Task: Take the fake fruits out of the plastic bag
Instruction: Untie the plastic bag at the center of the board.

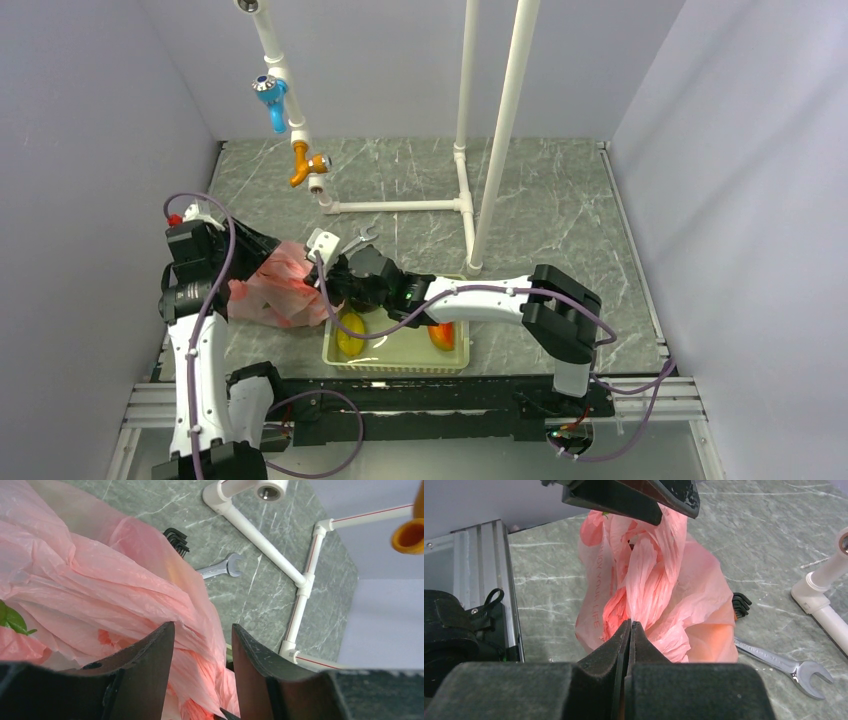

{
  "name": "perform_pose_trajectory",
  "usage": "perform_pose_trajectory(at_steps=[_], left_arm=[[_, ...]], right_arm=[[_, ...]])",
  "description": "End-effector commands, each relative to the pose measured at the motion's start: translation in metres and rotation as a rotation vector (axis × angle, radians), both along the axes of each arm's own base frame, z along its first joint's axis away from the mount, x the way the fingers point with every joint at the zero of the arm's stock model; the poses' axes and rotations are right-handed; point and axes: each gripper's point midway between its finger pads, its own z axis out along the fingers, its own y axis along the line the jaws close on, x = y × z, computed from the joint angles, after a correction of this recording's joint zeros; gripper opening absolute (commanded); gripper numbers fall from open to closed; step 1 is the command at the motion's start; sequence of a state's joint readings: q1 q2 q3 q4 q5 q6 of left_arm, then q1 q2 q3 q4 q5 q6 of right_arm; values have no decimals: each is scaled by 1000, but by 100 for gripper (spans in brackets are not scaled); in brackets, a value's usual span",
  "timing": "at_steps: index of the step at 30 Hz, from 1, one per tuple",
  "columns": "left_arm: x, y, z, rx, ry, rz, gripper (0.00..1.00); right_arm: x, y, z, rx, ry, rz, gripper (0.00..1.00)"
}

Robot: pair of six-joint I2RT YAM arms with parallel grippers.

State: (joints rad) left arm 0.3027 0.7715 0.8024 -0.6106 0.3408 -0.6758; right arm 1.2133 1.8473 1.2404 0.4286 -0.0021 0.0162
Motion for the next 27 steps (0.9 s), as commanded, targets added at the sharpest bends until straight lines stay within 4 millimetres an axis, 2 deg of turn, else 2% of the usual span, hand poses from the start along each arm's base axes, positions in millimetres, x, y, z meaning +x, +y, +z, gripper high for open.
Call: perform_pose_trajectory(at_steps=[1, 7, 10, 12, 13, 16, 19, 24, 27], left_arm=[[2, 5, -10, 0, 34, 36, 52], [9, 7, -18, 20, 15, 20, 50], [12, 7, -22, 36, 18, -5, 38], [13, 10, -21, 66, 15, -10, 25], [13, 13, -18, 87, 13, -3, 16], [13, 25, -6, 165, -11, 30, 0], [8, 43, 14, 246, -35, 110, 0], [-19, 82, 58, 411, -107, 332, 0], [-38, 93, 68, 440, -120, 429, 0]], right_arm=[[-2, -2, 38, 94, -40, 16, 0], [-5, -2, 39, 93, -37, 32, 0], [-4, -4, 35, 79, -54, 33, 0], [-4, -6, 32, 71, -64, 33, 0], [-4, -7, 31, 67, -67, 31, 0], [-5, -10, 28, 57, -71, 30, 0], [-4, -15, 24, 56, -74, 19, 0], [6, -25, 17, 61, -75, -57, 0], [18, -31, 14, 91, -30, -124, 0]])
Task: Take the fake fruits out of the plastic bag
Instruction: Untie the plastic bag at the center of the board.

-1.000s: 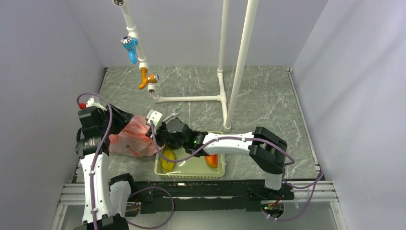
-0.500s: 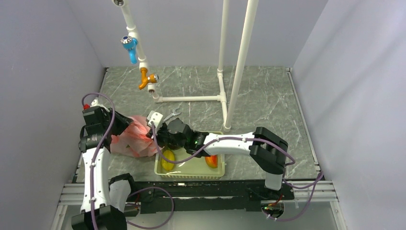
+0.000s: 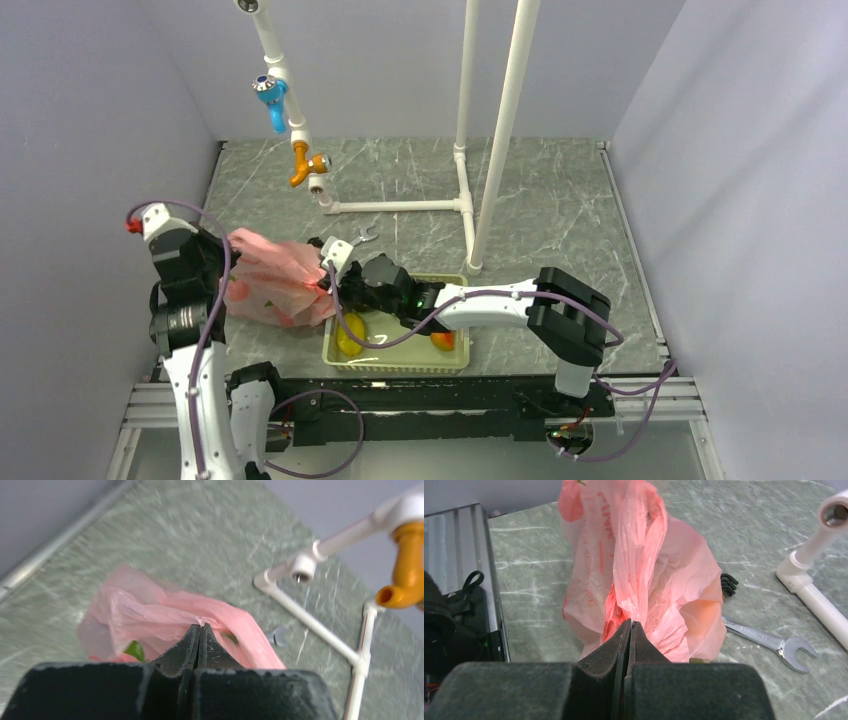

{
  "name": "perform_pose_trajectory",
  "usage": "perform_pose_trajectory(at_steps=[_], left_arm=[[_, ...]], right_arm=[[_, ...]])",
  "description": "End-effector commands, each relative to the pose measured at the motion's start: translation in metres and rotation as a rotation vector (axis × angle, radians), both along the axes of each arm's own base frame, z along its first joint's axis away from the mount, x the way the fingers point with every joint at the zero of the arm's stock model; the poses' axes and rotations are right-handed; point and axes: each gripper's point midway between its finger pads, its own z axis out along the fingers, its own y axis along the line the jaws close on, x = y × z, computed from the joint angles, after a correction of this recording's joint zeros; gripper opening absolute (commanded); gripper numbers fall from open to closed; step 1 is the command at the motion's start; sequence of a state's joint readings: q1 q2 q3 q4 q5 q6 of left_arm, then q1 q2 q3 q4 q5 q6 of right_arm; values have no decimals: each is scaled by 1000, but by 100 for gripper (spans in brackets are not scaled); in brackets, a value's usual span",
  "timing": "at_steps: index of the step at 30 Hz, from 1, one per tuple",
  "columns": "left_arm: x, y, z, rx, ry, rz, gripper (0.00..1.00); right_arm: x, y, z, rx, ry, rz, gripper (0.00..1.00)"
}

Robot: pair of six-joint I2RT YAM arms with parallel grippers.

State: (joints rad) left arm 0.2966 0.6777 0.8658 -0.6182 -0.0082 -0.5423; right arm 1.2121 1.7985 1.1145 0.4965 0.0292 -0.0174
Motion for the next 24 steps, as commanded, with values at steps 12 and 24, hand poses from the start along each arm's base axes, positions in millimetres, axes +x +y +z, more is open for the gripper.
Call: perform_pose_trajectory(at_steps=[12, 24], left_arm=[[-61, 11, 9, 49, -83, 171, 0], [-96, 15, 13, 85, -25, 236, 32]], right_arm=[[21, -4, 46, 142, 196, -130, 7], [15, 13, 57, 111, 243, -76, 39]])
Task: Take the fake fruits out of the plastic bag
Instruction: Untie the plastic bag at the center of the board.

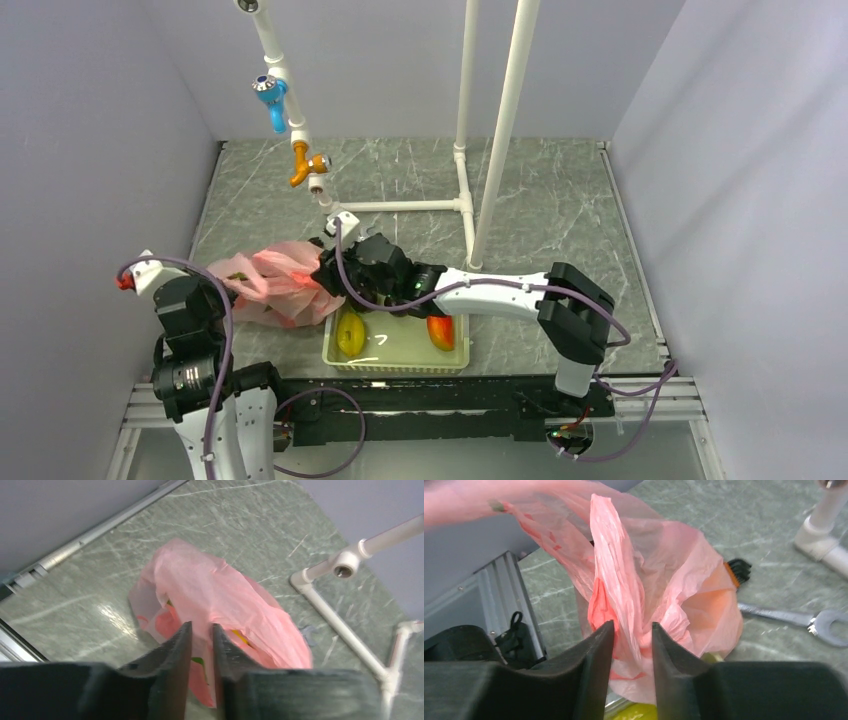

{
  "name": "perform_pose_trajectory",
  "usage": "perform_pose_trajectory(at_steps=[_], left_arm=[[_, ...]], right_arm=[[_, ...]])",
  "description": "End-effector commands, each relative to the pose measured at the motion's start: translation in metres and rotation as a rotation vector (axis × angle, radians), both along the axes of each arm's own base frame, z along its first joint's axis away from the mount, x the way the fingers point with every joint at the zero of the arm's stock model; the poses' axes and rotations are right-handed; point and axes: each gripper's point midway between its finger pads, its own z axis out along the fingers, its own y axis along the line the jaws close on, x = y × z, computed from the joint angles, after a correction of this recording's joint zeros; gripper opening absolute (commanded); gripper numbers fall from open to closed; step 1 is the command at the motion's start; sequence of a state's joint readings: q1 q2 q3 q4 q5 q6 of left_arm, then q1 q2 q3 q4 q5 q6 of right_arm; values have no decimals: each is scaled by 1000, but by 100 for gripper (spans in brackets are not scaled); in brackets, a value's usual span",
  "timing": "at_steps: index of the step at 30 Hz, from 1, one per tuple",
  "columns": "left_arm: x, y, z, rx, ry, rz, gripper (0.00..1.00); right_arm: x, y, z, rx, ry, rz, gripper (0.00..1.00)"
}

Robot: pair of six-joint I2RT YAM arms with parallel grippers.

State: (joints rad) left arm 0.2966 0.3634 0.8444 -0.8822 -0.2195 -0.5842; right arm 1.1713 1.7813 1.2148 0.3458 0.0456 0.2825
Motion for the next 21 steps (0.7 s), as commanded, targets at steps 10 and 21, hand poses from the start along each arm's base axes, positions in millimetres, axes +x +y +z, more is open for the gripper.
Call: perform_pose_trajectory(at_steps=[10, 21], left_arm=[[3, -30, 48, 138, 5, -279, 75], [7, -54, 26, 281, 121, -543, 86]], right_arm=[[17, 42, 28, -109, -124, 82, 99], [19, 57, 13, -90, -88, 96, 99]])
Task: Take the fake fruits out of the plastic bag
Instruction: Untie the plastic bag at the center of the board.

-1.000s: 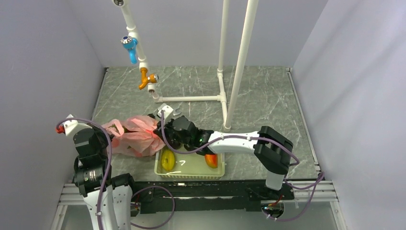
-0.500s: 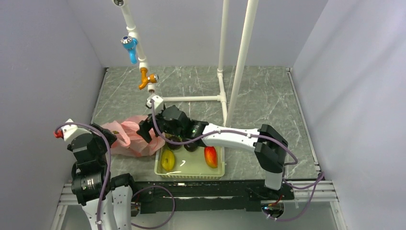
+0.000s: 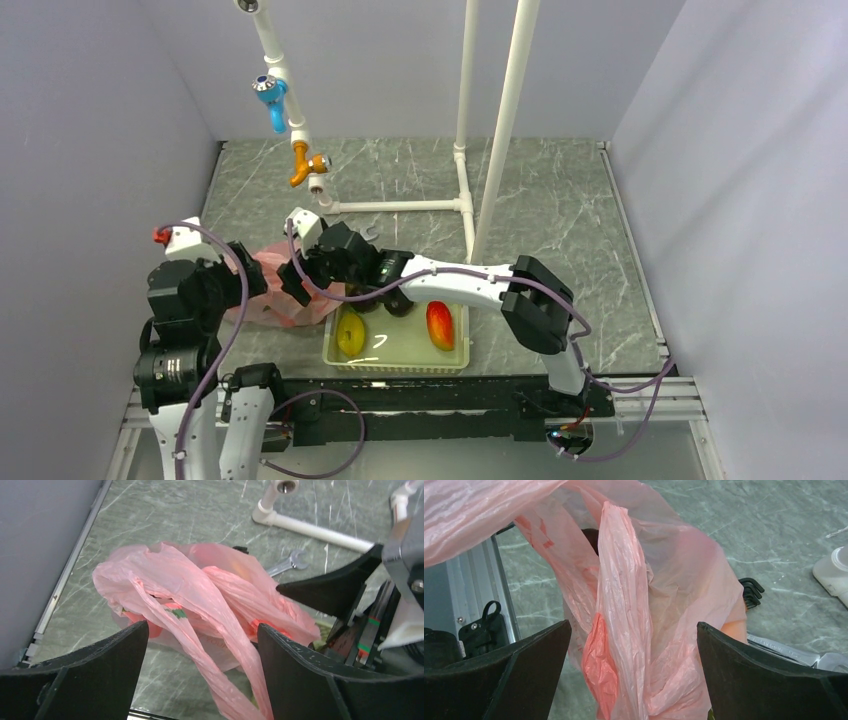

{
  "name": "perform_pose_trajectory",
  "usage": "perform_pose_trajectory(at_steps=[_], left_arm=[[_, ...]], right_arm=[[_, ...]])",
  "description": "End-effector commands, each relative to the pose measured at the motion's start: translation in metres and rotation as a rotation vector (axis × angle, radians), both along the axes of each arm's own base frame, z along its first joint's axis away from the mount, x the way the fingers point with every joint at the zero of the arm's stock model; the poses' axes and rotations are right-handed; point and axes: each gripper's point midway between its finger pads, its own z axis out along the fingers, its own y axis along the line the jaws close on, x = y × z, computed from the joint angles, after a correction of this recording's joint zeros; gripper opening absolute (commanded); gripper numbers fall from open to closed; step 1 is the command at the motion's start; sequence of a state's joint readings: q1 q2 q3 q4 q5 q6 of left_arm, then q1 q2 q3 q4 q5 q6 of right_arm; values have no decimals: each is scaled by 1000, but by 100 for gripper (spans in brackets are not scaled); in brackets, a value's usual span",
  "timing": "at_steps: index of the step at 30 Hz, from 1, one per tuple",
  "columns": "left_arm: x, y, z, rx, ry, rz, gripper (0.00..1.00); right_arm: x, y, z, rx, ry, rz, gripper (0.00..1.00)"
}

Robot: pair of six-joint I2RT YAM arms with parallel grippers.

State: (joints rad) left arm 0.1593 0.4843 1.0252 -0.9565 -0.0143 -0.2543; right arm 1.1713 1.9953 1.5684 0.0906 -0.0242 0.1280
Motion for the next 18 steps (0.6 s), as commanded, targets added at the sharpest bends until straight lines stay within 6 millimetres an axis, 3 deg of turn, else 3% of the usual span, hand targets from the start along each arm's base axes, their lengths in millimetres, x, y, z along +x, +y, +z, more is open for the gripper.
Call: perform_pose_trajectory(at_steps=[1, 5, 9, 12, 14, 16, 18], left_arm=[[-4, -8, -8, 79, 11, -99, 87], [-10, -4, -9, 93, 16, -79, 96], [-9, -1, -15, 63, 57, -41, 95], [2, -15, -17, -25, 26, -74, 87], [7, -23, -18, -77, -5, -92, 73], [6, -19, -11, -84, -39, -56, 56], [3, -8, 2, -60, -84, 6, 45]], right_arm=[[6, 10, 25, 80, -1, -13, 99], [9, 9, 26, 127, 38, -16, 96], [20, 7, 28, 150, 48, -64, 77], [21, 9, 33, 166, 49, -62, 62], [20, 11, 36, 162, 49, -54, 51], [20, 11, 38, 160, 42, -53, 42], [22, 8, 40, 159, 33, -65, 31]])
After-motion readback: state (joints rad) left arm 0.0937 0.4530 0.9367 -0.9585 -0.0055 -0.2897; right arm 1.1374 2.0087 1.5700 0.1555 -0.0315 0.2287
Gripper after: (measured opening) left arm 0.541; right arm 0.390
